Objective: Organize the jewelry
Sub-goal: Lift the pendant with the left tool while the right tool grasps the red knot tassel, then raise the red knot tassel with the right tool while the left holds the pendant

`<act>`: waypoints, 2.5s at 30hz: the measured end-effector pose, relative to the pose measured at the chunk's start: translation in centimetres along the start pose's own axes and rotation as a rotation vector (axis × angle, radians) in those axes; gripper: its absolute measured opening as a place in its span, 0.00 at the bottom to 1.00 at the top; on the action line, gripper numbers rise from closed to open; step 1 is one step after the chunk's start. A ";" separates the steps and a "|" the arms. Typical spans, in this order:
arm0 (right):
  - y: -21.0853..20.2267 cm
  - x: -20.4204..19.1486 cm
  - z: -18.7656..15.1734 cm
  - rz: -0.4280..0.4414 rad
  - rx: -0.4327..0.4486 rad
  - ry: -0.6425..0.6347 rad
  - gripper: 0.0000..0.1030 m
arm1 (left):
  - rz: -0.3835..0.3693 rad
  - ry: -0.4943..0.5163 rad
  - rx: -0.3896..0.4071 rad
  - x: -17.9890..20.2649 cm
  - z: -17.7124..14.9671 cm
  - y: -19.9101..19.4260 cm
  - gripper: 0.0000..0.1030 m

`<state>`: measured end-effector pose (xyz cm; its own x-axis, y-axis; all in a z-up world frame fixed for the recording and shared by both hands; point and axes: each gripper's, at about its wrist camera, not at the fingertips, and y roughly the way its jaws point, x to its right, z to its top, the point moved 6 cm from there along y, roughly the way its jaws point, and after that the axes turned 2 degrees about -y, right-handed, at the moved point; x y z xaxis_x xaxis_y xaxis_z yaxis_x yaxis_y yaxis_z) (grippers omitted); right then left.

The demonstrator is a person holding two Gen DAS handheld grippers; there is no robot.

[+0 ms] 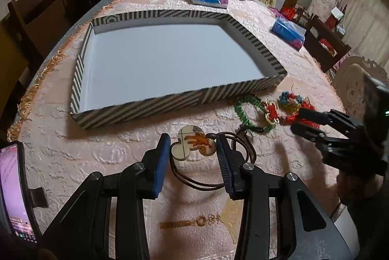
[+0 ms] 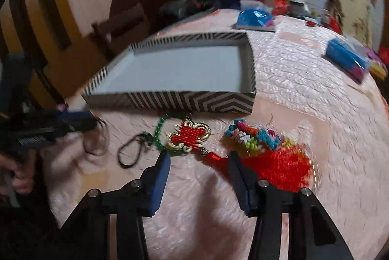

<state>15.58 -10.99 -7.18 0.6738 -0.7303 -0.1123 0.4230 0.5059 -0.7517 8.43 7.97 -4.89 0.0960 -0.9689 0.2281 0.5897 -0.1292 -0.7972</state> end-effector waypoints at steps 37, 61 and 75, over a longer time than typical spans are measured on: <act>-8.2 -1.5 -2.7 -0.076 0.126 0.187 0.10 | 0.018 0.012 0.049 0.2 0.0 -1.2 0.37; -7.9 -2.8 -3.6 -0.180 0.067 0.254 0.10 | 0.011 0.041 0.081 1.2 -0.1 -2.4 0.37; -8.6 -2.9 -3.0 -0.188 0.086 0.251 0.10 | 0.020 0.038 0.084 1.0 -0.1 -2.3 0.37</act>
<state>8.18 -14.59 -2.35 0.4137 -0.8994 -0.1415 0.5822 0.3808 -0.7183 7.11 7.27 -2.87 0.0784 -0.9786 0.1902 0.6533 -0.0937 -0.7513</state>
